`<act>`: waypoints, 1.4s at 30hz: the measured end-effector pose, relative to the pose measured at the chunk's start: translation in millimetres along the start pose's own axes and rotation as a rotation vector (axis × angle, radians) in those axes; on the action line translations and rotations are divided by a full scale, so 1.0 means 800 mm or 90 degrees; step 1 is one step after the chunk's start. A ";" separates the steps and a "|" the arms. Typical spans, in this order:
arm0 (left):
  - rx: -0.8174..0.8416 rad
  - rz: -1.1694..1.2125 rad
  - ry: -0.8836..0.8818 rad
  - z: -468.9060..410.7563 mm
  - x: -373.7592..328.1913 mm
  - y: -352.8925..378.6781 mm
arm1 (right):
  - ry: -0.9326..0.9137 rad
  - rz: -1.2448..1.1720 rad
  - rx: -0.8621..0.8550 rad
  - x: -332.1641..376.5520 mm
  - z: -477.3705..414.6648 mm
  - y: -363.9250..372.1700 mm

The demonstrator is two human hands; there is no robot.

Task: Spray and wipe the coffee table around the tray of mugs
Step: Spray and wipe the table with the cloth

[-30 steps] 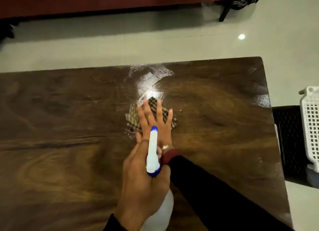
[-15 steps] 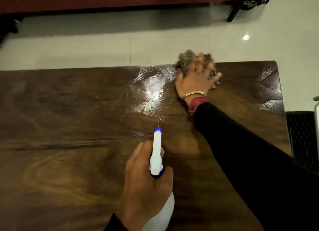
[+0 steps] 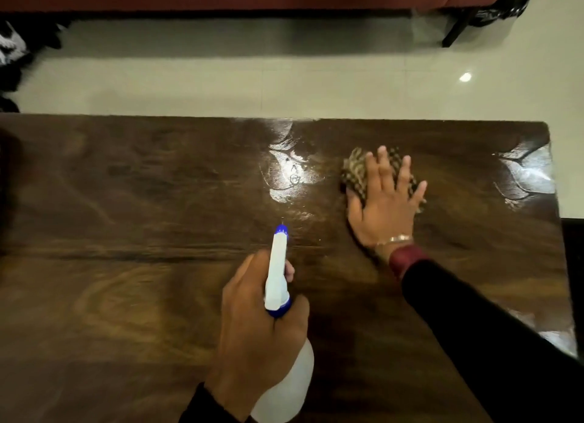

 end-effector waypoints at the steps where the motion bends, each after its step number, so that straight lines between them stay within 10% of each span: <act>1: -0.010 0.002 -0.006 0.004 0.005 -0.004 | 0.045 -0.008 -0.018 0.002 -0.027 -0.008; 12: -0.021 -0.025 -0.023 0.024 0.043 -0.035 | -0.164 0.035 0.075 0.227 -0.017 0.109; 17: -0.030 -0.030 -0.015 0.018 0.050 -0.048 | -0.192 0.026 0.074 0.152 0.063 0.099; 25: -0.040 -0.043 0.021 0.049 0.060 -0.068 | 0.114 -0.002 -0.040 0.115 -0.078 0.036; 36: 0.011 -0.027 0.014 0.073 0.094 -0.092 | -0.242 0.023 0.107 0.245 0.133 0.160; 42: 0.026 -0.029 0.037 0.092 0.095 -0.101 | -0.023 0.032 0.014 0.099 0.085 0.082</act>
Point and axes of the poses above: each hand's wrist, its own z-axis away from the middle knuckle, its own y-axis out of the palm, x = y × z, the point moved 9 cm from there along -z, towards the middle knuckle, and after that the axes turned 15 degrees about -z, right-handed, at the moved point
